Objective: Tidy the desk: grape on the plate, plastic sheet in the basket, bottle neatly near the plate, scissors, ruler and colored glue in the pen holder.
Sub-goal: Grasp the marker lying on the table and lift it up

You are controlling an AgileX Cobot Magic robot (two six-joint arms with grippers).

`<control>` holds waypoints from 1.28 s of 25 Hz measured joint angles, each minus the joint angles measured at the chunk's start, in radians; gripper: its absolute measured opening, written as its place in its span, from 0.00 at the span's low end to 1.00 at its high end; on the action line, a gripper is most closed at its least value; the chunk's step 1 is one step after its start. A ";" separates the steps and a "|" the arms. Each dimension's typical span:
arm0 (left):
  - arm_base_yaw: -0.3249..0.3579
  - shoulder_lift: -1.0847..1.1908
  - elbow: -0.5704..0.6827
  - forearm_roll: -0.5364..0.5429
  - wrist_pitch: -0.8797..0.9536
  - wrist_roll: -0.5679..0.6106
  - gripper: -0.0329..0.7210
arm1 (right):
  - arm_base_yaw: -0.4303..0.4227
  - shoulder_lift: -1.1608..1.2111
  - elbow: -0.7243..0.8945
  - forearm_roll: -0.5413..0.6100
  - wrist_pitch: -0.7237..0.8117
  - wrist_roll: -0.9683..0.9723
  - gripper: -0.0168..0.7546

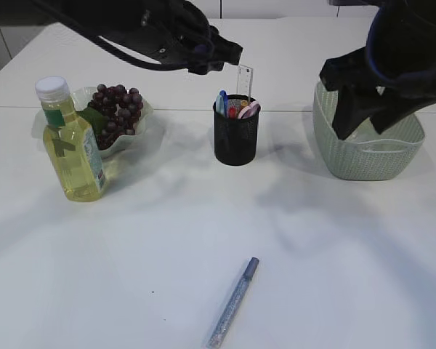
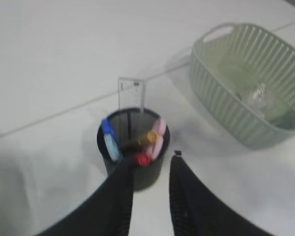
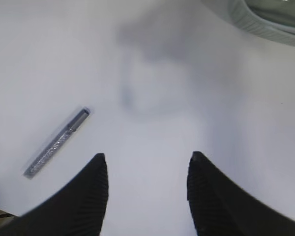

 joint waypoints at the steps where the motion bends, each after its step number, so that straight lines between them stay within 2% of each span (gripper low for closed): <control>1: -0.011 -0.022 0.000 0.000 0.060 0.000 0.30 | 0.000 0.000 0.000 0.018 0.000 0.000 0.56; 6: -0.110 -0.120 0.000 -0.002 0.326 0.000 0.30 | 0.000 0.000 0.000 0.112 0.000 0.000 0.55; 9: -0.158 -0.146 -0.001 -0.039 0.449 0.000 0.30 | 0.000 0.000 0.000 0.146 0.000 0.000 0.55; 12: -0.171 -0.147 -0.001 -0.087 0.544 0.000 0.30 | 0.000 -0.007 0.000 0.155 0.000 0.000 0.55; 19: -0.171 -0.131 -0.001 -0.121 0.605 0.000 0.30 | -0.008 -0.061 -0.002 0.097 0.000 0.000 0.55; 23: -0.177 -0.088 -0.001 -0.147 0.628 0.000 0.30 | -0.087 -0.084 -0.015 0.088 0.002 0.002 0.55; 28: -0.215 -0.046 -0.001 -0.163 0.657 0.000 0.30 | -0.232 -0.092 -0.016 0.075 0.004 0.004 0.55; 32: -0.236 -0.002 -0.001 -0.182 0.705 0.000 0.31 | -0.306 -0.094 -0.016 0.039 0.004 0.004 0.55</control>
